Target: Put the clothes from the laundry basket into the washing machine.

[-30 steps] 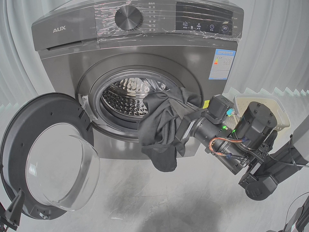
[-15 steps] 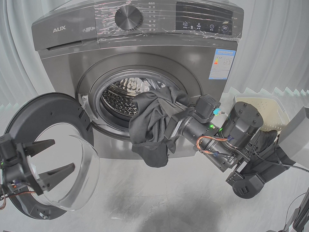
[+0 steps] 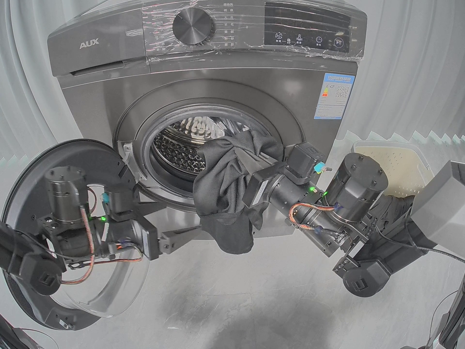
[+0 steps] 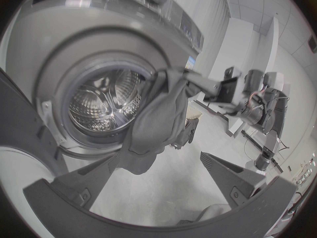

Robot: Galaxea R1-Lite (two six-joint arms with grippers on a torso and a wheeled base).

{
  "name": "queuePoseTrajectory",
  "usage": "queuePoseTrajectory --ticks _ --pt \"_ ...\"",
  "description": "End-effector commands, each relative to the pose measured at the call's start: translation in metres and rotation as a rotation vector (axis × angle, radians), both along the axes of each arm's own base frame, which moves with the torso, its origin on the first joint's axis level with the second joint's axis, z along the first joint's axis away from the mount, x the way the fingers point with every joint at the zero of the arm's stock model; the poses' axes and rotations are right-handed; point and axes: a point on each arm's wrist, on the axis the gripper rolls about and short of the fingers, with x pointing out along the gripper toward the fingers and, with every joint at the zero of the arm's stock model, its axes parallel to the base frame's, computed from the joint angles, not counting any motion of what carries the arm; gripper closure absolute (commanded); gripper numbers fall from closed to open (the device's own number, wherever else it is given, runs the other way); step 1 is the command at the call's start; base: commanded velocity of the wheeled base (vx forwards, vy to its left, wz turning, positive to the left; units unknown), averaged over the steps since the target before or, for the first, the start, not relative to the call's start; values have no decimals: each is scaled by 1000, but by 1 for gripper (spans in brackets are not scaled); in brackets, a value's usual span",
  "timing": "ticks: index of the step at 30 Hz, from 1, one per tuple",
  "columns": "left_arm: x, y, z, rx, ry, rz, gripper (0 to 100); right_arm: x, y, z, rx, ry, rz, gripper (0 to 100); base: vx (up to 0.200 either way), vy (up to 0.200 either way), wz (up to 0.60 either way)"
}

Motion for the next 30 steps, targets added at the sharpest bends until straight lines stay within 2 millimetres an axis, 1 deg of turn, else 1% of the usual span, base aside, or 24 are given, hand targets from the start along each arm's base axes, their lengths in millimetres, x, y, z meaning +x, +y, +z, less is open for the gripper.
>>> queuePoseTrajectory --ticks 1,5,8,13,22,30 --pt "30 -25 -39 43 103 -36 0 1 1 -1 3 -3 0 100 0 0 0" --pt "47 -29 -51 26 90 -21 0 1 2 0 3 -5 1 100 0 0 0" --pt "55 -32 -54 -3 67 -9 0 0 2 0 6 -7 4 100 0 0 0" --pt "59 -35 -50 -56 85 4 0 0 2 0 7 -8 4 100 0 0 0" --pt "65 -39 -53 -62 83 -7 0 -2 3 0 7 -8 9 100 0 0 0" --pt "73 -43 -49 -99 12 -24 0 -2 3 -1 5 -6 7 100 0 0 0"
